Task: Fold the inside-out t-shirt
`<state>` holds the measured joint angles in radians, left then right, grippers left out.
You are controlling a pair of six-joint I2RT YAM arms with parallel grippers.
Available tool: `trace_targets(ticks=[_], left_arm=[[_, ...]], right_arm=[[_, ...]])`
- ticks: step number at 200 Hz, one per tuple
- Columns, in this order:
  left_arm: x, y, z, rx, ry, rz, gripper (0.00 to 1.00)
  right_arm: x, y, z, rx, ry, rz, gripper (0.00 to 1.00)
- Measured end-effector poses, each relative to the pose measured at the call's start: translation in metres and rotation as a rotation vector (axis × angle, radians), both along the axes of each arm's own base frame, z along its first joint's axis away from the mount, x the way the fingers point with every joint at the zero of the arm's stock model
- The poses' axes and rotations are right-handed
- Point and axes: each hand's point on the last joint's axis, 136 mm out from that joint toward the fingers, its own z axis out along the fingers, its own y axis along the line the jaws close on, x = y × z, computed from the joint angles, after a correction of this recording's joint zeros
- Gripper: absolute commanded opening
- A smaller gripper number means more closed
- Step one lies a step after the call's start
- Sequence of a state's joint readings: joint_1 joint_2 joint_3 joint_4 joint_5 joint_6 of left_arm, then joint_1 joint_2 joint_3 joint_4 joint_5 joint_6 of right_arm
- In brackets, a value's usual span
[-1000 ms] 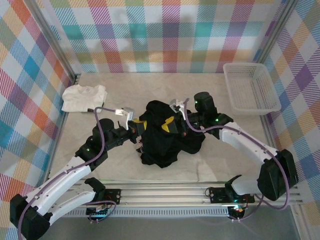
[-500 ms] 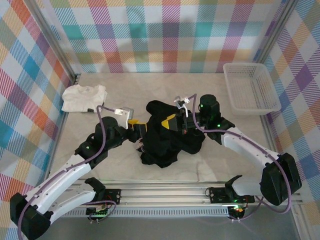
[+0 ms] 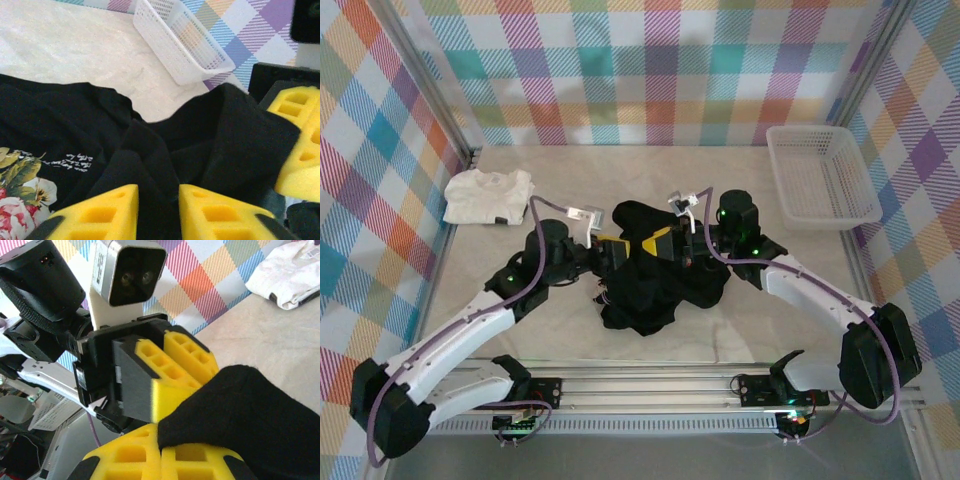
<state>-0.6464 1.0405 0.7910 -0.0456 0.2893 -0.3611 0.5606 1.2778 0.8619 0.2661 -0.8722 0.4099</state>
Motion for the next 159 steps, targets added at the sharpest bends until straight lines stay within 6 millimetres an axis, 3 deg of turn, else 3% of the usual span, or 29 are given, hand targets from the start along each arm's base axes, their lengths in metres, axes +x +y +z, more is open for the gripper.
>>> trace_targets(ticks=[15, 31, 94, 131, 159], left_arm=[[-0.002, -0.003, -0.002, -0.002, 0.008, -0.018, 0.00], [-0.007, -0.006, 0.009, -0.061, -0.028, -0.055, 0.00], [-0.066, 0.003, 0.068, -0.287, -0.266, -0.253, 0.00], [-0.080, 0.006, 0.072, -0.308, -0.310, -0.294, 0.00], [-0.068, 0.015, 0.067, -0.269, -0.322, -0.205, 0.02]], right_arm=[[0.000, -0.004, -0.001, -0.022, -0.015, -0.026, 0.00], [0.000, -0.010, 0.002, -0.036, -0.043, -0.060, 0.00], [0.006, -0.019, -0.006, -0.088, -0.054, -0.119, 0.00], [0.006, -0.018, -0.015, -0.111, -0.036, -0.108, 0.00], [0.006, -0.016, -0.019, -0.111, -0.016, -0.090, 0.00]])
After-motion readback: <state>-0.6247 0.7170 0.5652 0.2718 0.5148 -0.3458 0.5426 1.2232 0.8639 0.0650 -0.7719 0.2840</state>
